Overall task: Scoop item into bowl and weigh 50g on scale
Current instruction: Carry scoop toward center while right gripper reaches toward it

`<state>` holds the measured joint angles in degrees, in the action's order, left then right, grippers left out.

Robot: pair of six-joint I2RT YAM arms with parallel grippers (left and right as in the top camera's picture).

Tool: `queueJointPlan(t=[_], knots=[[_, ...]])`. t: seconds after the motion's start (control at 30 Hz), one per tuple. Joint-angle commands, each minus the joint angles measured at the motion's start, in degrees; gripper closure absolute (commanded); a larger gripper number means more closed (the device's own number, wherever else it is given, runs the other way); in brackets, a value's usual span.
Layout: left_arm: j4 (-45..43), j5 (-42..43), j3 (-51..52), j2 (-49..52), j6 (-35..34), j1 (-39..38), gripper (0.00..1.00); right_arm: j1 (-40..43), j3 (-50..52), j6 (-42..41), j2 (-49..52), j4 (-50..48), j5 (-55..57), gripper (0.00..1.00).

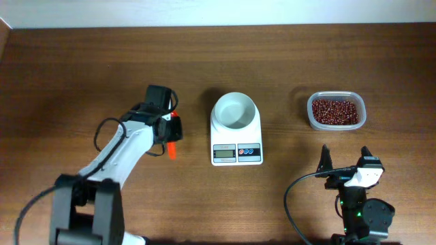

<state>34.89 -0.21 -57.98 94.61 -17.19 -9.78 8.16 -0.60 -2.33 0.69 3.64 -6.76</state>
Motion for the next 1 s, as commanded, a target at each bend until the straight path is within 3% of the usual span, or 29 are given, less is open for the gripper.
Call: queueJointPlan(t=[0.0, 0.3, 0.37, 0.47, 0.53, 0.67, 0.8, 0.97], knots=[[4.37, 7.13, -5.88, -3.61, -2.97, 1.66, 0.83, -0.02, 0.28, 0.22, -0.33, 0.26, -0.13, 0.01], [5.05, 42.14, -7.54, -3.63, -3.02, 6.32, 0.87, 0.09, 0.28, 0.15, -0.33, -0.24, -1.95, 0.01], [5.05, 46.75, -7.56, -3.63, -3.23, 6.32, 0.87, 0.09, 0.28, 0.17, -0.33, -3.06, -9.64, 0.01], [5.05, 48.52, -7.56, -3.63, -18.58, 6.32, 0.99, 0.09, -2.71, -6.14, 0.04, -4.74, -13.84, 0.01], [4.76, 48.5, -7.54, -3.63, -25.33, 6.32, 0.99, 0.09, -9.51, -8.94, 2.54, -1.64, -13.86, 0.01], [4.37, 49.29, -7.56, -3.63, -36.39, 6.29, 1.0, 0.09, -35.91, -8.9, 21.77, 15.34, -18.38, 0.01], [0.48, 59.45, -7.54, -3.63, -37.27, 6.29, 0.99, 0.02, -60.33, -8.9, 45.4, 37.57, -26.34, 0.01], [0.22, 59.36, -7.56, -3.63, -39.15, 6.29, 1.0, 0.04, -65.53, -8.92, 63.95, 41.86, -35.54, 0.01]])
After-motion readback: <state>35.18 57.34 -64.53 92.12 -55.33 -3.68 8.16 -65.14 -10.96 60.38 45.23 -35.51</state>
